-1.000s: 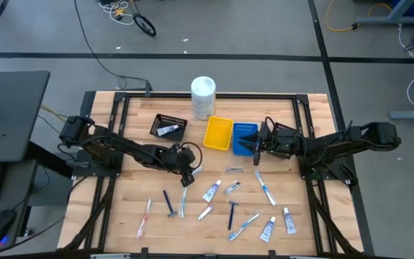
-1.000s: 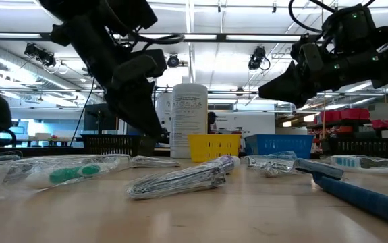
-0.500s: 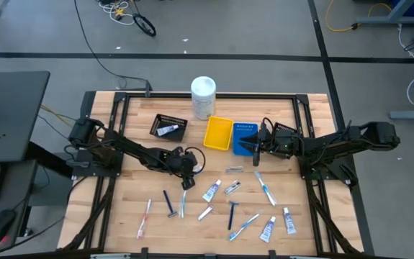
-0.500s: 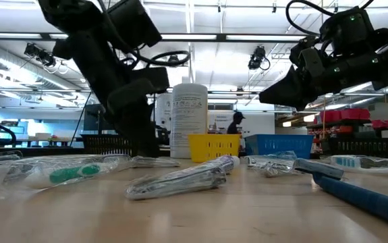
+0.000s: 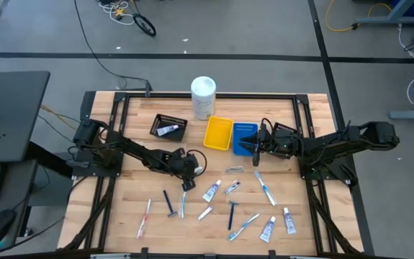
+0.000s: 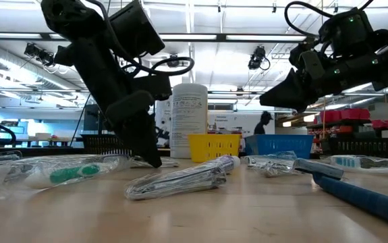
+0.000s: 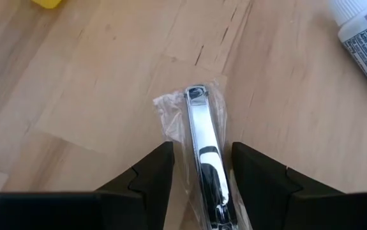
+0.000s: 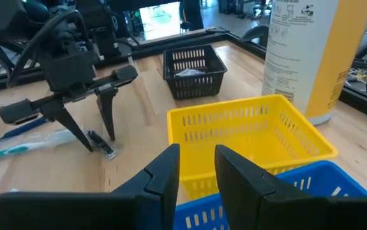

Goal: Pick & Place Travel size toiletries
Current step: Put the silver nail cutter into the yellow bin

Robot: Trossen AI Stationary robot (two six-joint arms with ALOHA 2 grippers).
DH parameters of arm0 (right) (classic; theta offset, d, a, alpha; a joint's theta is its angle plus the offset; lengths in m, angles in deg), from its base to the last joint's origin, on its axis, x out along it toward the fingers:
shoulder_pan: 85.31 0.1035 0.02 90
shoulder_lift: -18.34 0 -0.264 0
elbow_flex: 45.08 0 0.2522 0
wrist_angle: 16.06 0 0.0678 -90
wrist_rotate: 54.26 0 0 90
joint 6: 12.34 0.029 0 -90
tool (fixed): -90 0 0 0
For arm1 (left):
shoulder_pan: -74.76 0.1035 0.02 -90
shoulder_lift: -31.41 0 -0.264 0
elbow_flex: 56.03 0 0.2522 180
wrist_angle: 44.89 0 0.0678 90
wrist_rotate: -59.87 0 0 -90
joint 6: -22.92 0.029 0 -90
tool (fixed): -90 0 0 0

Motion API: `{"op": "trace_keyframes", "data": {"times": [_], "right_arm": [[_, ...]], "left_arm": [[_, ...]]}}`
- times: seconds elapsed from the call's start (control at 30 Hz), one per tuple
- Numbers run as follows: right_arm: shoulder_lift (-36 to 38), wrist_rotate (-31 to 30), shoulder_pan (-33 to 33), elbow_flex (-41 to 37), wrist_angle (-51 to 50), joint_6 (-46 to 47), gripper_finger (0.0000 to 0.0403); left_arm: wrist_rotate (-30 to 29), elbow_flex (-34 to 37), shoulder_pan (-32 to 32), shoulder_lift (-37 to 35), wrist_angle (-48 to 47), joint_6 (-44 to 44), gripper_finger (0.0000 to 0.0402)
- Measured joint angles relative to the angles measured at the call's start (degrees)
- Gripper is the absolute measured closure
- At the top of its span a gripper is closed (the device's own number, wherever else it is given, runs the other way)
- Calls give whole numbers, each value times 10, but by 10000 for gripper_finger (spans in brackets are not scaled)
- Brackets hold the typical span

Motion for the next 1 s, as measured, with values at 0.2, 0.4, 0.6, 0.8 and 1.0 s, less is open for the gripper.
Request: {"op": "trace_keyframes", "data": {"times": [0.2,0.4,0.6,0.8,1.0], "right_arm": [[0,0,0,0,0,0,294],[0,0,0,0,0,0,294],[0,0,0,0,0,0,294],[0,0,0,0,0,0,294],[0,0,0,0,0,0,294]], "left_arm": [[-2,0,0,0,0,3,267],[-3,1,0,1,0,-3,300],[-4,2,0,1,18,4,321],[-12,-2,0,3,20,8,323],[-21,-3,1,3,36,18,322]]}}
